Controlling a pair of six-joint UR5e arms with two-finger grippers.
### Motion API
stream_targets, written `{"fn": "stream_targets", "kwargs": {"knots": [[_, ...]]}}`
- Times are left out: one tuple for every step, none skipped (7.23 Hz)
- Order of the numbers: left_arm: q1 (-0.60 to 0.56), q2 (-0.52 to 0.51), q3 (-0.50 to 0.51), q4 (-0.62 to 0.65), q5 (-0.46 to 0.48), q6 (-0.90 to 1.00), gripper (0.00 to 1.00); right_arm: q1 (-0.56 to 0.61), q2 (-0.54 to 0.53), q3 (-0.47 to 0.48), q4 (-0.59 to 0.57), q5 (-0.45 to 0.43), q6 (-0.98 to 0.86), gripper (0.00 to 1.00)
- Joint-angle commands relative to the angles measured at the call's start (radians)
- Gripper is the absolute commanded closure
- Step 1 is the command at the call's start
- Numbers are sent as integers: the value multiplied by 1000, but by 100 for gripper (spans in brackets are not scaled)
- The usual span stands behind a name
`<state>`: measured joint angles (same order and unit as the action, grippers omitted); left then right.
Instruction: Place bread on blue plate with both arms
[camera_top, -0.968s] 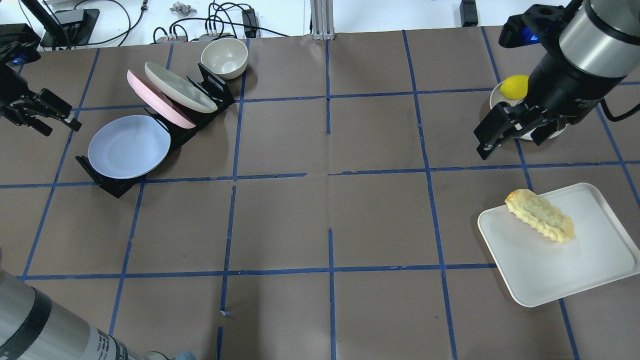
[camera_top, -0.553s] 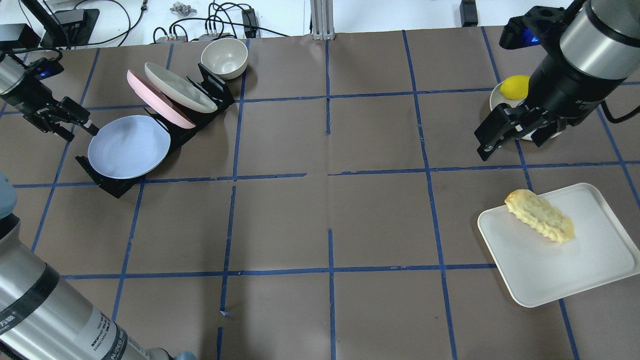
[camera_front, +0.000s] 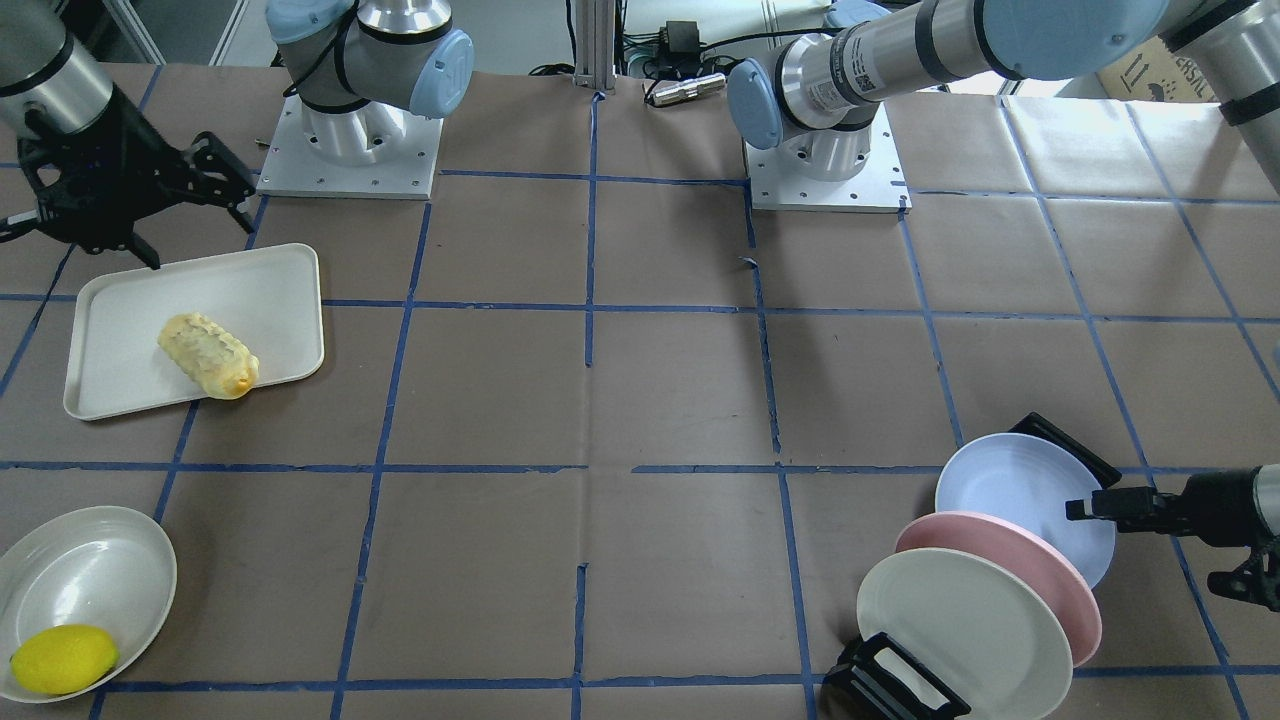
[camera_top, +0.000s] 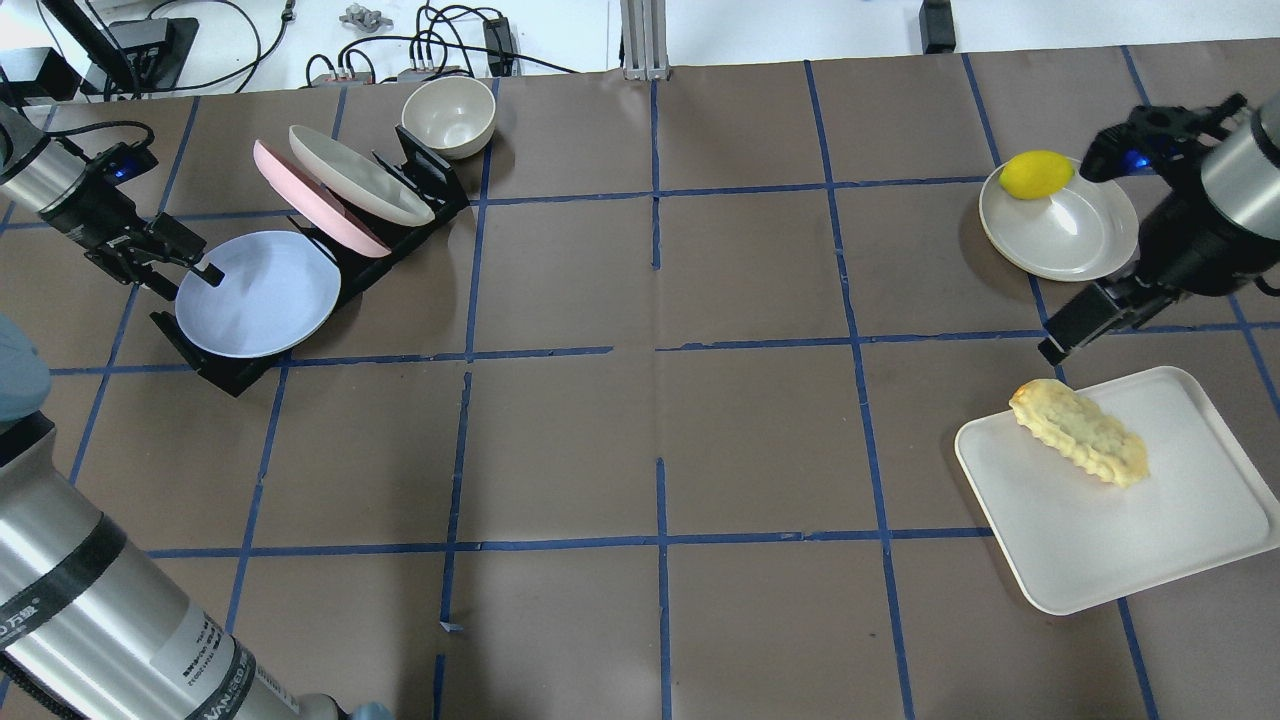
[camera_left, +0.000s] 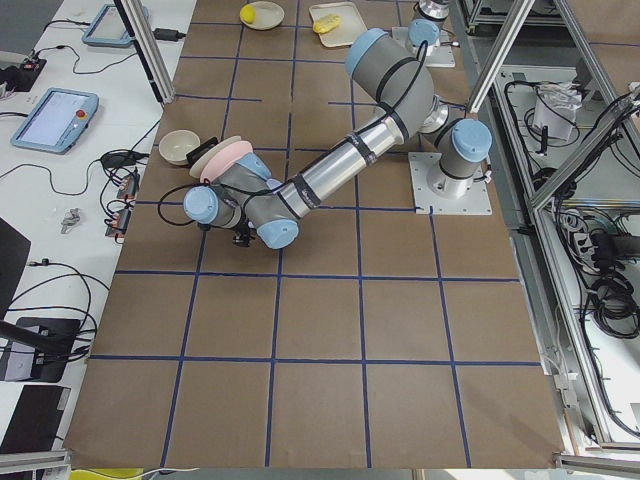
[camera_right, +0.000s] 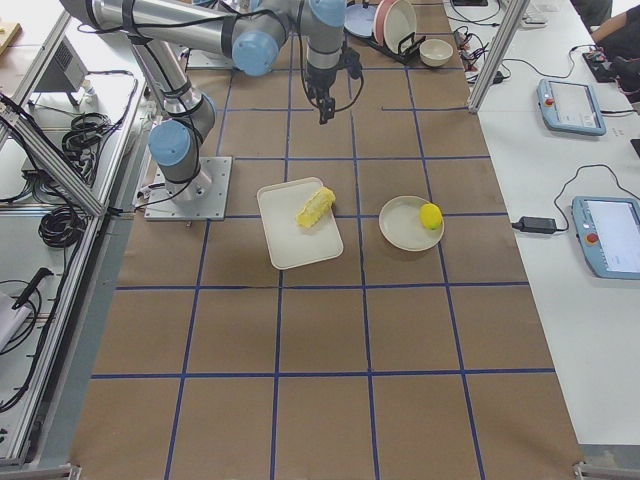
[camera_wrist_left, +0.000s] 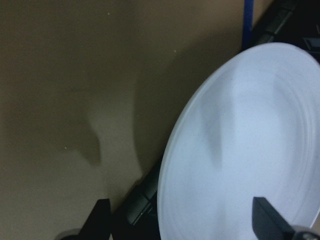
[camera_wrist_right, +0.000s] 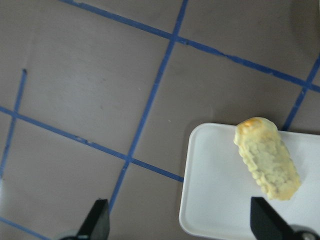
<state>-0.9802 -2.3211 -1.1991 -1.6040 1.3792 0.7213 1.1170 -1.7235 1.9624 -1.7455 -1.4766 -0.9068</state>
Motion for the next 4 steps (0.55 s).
{"fn": "stream_targets", "kwargs": {"knots": [[-6, -12, -4, -1, 1, -5, 2, -192, 98, 250, -408, 13, -363, 1], [-5, -12, -4, -4, 1, -6, 7, -216, 184, 274, -542, 12, -410, 1], [-6, -14, -7, -5, 1, -6, 11, -238, 212, 277, -546, 12, -409, 2], [-9, -23, -5, -7, 1, -6, 24, -238, 205, 280, -540, 10, -405, 3]]}}
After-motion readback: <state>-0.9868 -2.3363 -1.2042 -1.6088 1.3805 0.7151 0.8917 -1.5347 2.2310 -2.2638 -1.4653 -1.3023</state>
